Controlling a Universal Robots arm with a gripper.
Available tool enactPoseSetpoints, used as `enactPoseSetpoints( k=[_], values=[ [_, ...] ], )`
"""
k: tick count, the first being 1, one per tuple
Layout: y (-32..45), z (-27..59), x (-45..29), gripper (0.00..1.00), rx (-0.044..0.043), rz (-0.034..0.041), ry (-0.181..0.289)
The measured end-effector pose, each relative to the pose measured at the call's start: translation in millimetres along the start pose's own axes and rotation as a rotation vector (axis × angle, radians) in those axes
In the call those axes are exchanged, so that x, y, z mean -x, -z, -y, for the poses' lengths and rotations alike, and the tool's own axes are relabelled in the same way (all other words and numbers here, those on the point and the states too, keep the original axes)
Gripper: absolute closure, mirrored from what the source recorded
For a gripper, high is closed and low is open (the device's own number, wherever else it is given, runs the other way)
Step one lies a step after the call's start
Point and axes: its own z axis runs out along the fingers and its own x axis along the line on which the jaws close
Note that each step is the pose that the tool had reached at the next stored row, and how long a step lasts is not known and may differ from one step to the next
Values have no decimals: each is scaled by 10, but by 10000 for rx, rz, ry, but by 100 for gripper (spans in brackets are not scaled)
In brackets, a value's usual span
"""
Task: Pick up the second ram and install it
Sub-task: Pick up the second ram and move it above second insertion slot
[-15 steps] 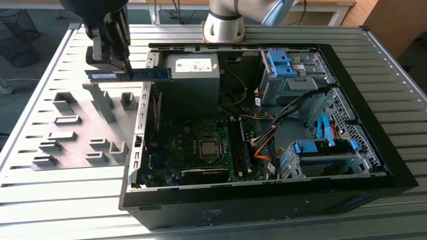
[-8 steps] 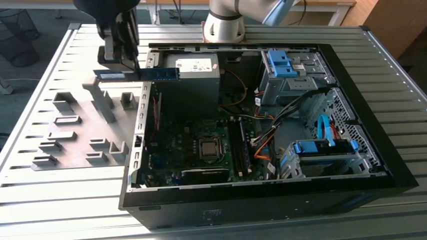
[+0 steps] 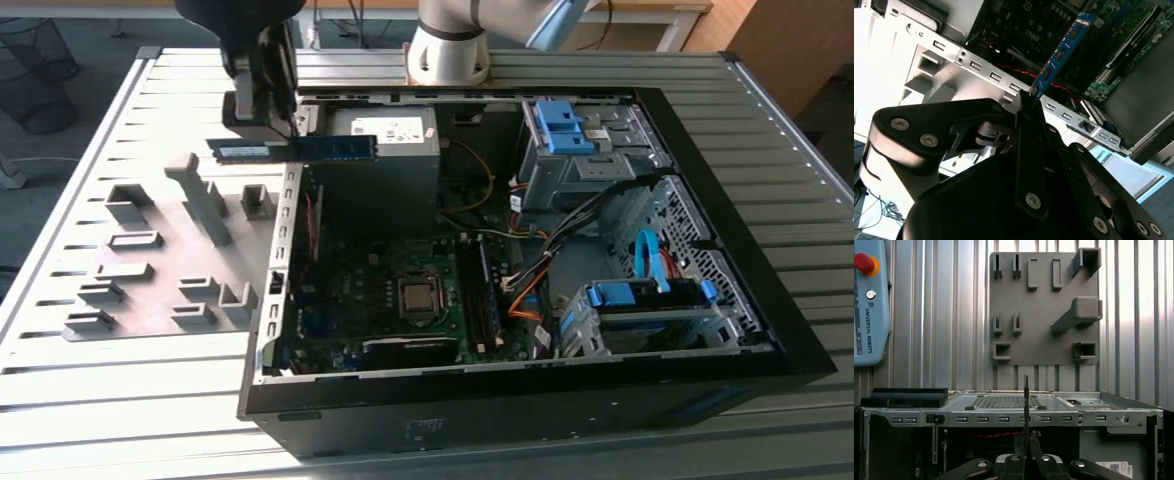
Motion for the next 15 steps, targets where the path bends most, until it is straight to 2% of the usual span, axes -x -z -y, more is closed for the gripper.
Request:
enactPoseSetpoints(
  k=[15],
  values=[
    [3,276,3,86,0,1,1]
  ],
)
